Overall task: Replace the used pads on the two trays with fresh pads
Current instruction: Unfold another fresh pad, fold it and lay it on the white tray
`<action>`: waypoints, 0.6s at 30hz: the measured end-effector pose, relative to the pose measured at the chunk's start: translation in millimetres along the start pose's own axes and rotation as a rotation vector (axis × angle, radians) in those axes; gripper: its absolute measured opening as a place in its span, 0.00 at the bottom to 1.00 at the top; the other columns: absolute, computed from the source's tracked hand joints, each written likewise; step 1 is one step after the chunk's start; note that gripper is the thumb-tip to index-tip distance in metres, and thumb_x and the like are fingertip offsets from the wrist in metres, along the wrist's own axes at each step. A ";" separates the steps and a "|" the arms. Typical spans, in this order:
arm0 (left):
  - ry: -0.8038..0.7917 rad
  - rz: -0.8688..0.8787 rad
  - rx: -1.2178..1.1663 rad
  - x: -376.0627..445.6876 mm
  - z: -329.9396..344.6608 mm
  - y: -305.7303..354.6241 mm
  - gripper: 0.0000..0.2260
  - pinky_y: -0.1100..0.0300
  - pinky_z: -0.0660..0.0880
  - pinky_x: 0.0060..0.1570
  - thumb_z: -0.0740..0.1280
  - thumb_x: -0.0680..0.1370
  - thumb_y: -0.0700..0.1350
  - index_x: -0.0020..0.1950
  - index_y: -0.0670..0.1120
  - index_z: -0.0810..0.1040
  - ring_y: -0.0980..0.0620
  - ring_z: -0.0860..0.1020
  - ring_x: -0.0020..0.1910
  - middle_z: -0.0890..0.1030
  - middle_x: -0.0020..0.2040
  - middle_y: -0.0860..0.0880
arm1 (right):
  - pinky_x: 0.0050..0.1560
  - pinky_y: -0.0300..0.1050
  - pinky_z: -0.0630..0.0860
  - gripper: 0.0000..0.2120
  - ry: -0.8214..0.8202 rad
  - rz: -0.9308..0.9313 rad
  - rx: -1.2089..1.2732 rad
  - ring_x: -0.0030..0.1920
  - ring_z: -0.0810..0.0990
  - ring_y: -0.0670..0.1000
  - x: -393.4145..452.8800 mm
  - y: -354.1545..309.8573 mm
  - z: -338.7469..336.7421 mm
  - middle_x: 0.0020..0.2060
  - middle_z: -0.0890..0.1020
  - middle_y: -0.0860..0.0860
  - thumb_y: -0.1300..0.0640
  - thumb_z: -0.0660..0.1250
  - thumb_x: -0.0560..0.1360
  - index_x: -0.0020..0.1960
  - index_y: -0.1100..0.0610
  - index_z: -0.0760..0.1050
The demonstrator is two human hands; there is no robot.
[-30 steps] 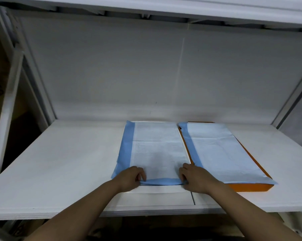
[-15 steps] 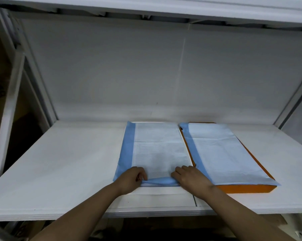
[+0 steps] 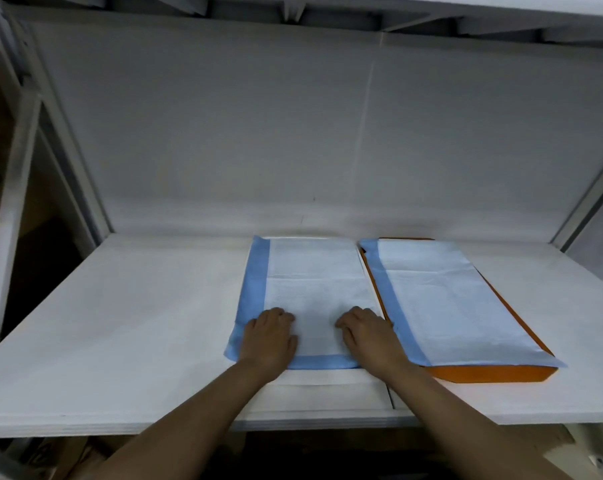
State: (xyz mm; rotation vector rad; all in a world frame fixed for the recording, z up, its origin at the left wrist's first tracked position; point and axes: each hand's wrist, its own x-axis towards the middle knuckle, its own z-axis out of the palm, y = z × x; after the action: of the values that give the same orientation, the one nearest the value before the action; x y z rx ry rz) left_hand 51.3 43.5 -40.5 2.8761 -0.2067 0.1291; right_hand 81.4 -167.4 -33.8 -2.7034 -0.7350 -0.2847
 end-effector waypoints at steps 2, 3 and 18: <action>-0.176 -0.071 -0.003 2.3 12.0 5.0 0.33 0.50 0.48 0.73 0.41 0.76 0.62 0.78 0.49 0.53 0.48 0.51 0.77 0.53 0.78 0.50 | 0.60 0.51 0.71 0.33 -0.128 0.055 0.031 0.64 0.74 0.58 5.5 -6.2 12.3 0.64 0.75 0.56 0.39 0.44 0.74 0.66 0.57 0.73; -0.223 -0.081 0.013 4.3 17.6 4.3 0.30 0.51 0.42 0.74 0.43 0.79 0.62 0.78 0.52 0.46 0.50 0.43 0.77 0.45 0.79 0.51 | 0.69 0.51 0.61 0.43 -0.223 0.096 0.027 0.74 0.61 0.55 5.1 -5.3 18.6 0.73 0.64 0.53 0.30 0.38 0.70 0.73 0.55 0.63; -0.429 -0.309 0.050 1.0 16.0 -10.4 0.37 0.47 0.38 0.73 0.49 0.77 0.68 0.77 0.53 0.36 0.41 0.33 0.75 0.33 0.76 0.46 | 0.74 0.50 0.37 0.39 -0.475 0.464 -0.052 0.76 0.34 0.54 3.2 -2.1 31.0 0.76 0.35 0.53 0.32 0.46 0.77 0.77 0.52 0.37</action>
State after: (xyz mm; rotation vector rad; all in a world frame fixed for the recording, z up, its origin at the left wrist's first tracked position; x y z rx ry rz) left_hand 55.0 49.2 -58.3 2.9049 0.1678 -0.5481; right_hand 86.2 -153.1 -61.1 -2.9147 -0.1873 0.4667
